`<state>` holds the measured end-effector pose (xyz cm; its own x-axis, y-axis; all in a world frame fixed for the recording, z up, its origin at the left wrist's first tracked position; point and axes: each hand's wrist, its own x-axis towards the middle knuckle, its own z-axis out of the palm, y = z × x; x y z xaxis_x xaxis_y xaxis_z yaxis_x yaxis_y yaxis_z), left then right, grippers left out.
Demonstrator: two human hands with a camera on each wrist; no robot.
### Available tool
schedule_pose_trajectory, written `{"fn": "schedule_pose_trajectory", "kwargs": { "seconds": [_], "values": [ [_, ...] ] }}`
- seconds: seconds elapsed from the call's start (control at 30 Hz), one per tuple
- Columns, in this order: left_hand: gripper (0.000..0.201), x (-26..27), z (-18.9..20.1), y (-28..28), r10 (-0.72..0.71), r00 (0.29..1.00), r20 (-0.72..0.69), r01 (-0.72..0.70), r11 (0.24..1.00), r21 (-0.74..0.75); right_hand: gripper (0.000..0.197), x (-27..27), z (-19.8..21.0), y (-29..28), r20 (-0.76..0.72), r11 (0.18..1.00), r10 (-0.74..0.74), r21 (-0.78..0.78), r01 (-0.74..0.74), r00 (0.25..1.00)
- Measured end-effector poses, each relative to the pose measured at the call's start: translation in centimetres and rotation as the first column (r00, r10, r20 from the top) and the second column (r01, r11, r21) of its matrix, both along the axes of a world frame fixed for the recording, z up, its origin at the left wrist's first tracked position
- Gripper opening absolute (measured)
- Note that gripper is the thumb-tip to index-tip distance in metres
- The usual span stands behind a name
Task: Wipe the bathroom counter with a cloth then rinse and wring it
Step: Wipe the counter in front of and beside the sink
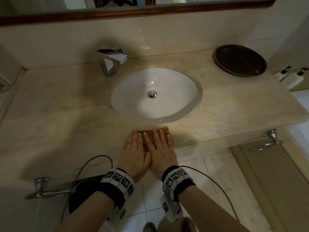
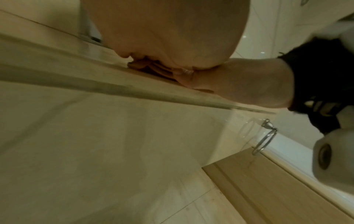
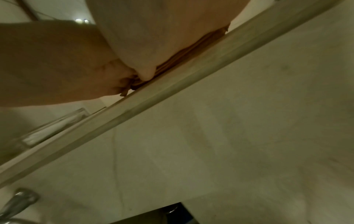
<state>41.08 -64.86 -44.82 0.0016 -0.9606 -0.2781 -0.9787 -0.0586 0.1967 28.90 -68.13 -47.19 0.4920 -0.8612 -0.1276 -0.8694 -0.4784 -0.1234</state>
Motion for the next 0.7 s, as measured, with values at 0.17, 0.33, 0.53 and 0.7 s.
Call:
{"fn": "schedule_pose_trajectory", "kwargs": {
  "seconds": [0.17,0.33,0.53,0.7],
  "values": [
    [0.08,-10.5,-0.2,-4.9,-0.107,0.993,-0.05,0.105,0.994,-0.035,0.073,-10.9,-0.3,-3.5,-0.036,0.992,-0.119,-0.049,0.117,0.992],
    [0.074,-18.5,-0.2,-6.9,-0.151,0.986,-0.065,0.149,0.988,-0.039,0.071,-19.0,0.0,-5.9,-0.062,0.992,-0.124,0.006,0.125,0.99],
    [0.087,-20.5,0.5,-14.5,-0.146,0.989,0.004,0.146,0.989,0.001,0.071,-21.7,1.2,-14.0,-0.118,0.994,-0.07,0.08,0.08,0.99],
    [0.071,-20.5,0.7,-16.2,-0.126,0.991,0.036,0.125,0.992,0.017,0.064,-21.4,1.0,-15.9,-0.106,0.993,-0.067,0.095,0.077,0.992]
  ]
}}
